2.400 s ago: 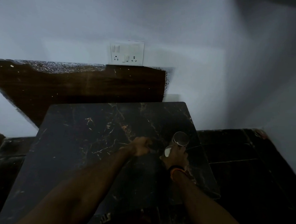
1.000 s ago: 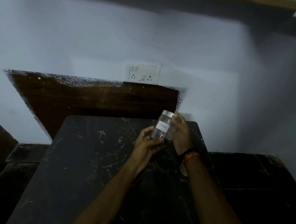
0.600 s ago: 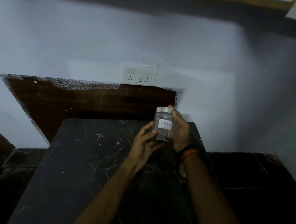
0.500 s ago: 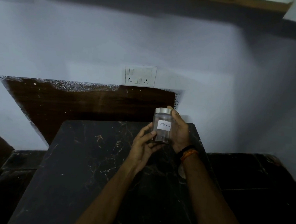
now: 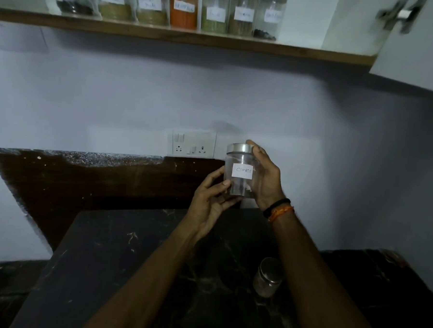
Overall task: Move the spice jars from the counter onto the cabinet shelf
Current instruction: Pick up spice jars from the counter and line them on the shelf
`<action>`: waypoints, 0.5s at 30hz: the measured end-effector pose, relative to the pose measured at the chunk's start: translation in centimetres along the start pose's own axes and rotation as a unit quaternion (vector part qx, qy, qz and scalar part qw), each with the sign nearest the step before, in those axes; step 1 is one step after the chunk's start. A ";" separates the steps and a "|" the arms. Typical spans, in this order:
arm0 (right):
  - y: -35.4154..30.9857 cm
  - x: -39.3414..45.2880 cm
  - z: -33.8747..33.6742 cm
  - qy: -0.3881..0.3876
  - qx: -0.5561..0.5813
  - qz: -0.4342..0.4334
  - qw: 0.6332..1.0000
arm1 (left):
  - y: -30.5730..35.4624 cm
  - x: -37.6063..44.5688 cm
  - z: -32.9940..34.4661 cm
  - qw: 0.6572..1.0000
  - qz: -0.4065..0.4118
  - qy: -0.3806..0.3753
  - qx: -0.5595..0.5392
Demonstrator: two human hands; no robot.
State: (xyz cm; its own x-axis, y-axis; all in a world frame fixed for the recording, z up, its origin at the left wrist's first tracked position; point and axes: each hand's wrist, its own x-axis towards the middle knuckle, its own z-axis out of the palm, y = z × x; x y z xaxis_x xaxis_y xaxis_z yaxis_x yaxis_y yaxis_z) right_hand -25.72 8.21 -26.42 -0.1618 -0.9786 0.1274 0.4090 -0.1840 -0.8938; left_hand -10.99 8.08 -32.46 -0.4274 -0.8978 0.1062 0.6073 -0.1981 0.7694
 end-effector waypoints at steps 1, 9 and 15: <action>-1.2 0.5 0.3 -0.002 -0.006 -0.015 1.000 | 0.8 0.7 0.6 1.000 0.006 -0.010 0.011; -9.4 4.1 1.9 -0.007 -0.051 -0.113 0.992 | 7.6 6.2 5.7 0.988 0.047 -0.078 0.122; -15.7 7.0 3.2 -0.010 -0.097 -0.185 0.978 | 12.7 10.1 10.1 0.975 0.082 -0.121 0.165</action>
State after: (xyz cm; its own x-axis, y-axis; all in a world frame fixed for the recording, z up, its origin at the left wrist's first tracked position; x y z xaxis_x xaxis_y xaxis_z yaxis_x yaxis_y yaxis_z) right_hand -30.38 3.97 -10.08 -0.2487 -0.8506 0.4633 0.1477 -0.5060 -0.8498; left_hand -14.33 0.49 -15.22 -0.5126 -0.7795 0.3600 0.4487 0.1143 0.8864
